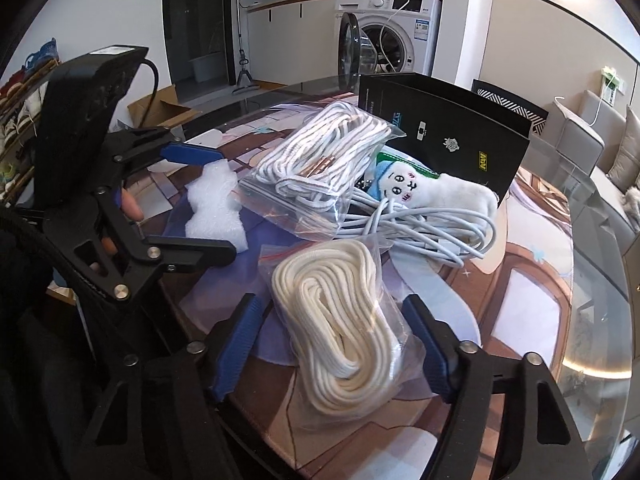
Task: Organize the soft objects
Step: 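Grasp the cream rope bag with the right tool while the left tool grasps the white foam block, then lift the rope bag with the right tool while the left tool carries the foam over the black box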
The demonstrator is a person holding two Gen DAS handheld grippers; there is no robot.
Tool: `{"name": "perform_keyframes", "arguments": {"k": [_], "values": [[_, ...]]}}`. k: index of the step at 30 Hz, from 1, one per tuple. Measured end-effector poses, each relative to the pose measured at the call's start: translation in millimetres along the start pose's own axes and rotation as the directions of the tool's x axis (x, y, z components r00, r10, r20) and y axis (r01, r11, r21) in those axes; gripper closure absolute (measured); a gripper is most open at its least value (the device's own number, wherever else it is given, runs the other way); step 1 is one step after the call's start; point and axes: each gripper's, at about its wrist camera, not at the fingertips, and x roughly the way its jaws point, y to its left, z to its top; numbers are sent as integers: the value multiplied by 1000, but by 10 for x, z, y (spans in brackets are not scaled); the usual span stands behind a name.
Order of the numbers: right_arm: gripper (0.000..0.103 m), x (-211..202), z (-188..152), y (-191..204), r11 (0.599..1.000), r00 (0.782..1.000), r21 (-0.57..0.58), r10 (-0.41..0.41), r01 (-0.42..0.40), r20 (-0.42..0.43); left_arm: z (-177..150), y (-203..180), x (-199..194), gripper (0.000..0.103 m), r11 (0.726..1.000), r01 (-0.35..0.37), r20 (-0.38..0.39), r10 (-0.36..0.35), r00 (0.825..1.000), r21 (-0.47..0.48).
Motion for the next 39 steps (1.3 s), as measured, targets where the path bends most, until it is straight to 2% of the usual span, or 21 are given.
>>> {"name": "perform_keyframes", "arguments": {"k": [2, 3, 4, 9, 12, 19, 24, 29, 39], "values": [[37, -9, -19, 8, 1000, 1000, 8, 6, -6, 3, -5, -4, 5, 3, 1000, 19, -4, -19, 1000, -2], [38, -18, -30, 13, 1000, 1000, 12, 8, -8, 5, -6, -2, 8, 11, 1000, 25, -6, -25, 1000, -2], [39, -28, -44, 24, 1000, 1000, 14, 7, -7, 7, -9, -6, 9, 13, 999, 33, -9, -33, 999, -1], [59, -69, -80, 52, 1000, 1000, 28, 0, 0, 21, -21, -29, -53, 13, 999, 46, 10, -46, 999, 13], [66, -121, -110, 63, 999, 999, 36, 0, -1, 37, -25, -49, -126, 13, 998, 56, 28, -56, 998, 15], [68, -363, -191, 54, 997, 994, 82, -10, 1, 109, 51, 5, -313, 13, 997, 70, 88, -67, 994, -34], [68, -573, -122, 47, 993, 984, 121, -36, 16, 172, 159, 73, -448, 13, 994, 72, 142, -61, 988, -78], [68, -774, -36, 43, 989, 971, 138, -76, 46, 226, 285, 138, -565, 13, 991, 71, 186, -50, 981, -112], [68, -1015, 292, -132, 962, 932, 250, -189, 112, 309, 672, 268, -627, 13, 986, 40, 256, 3, 967, -160]]}}
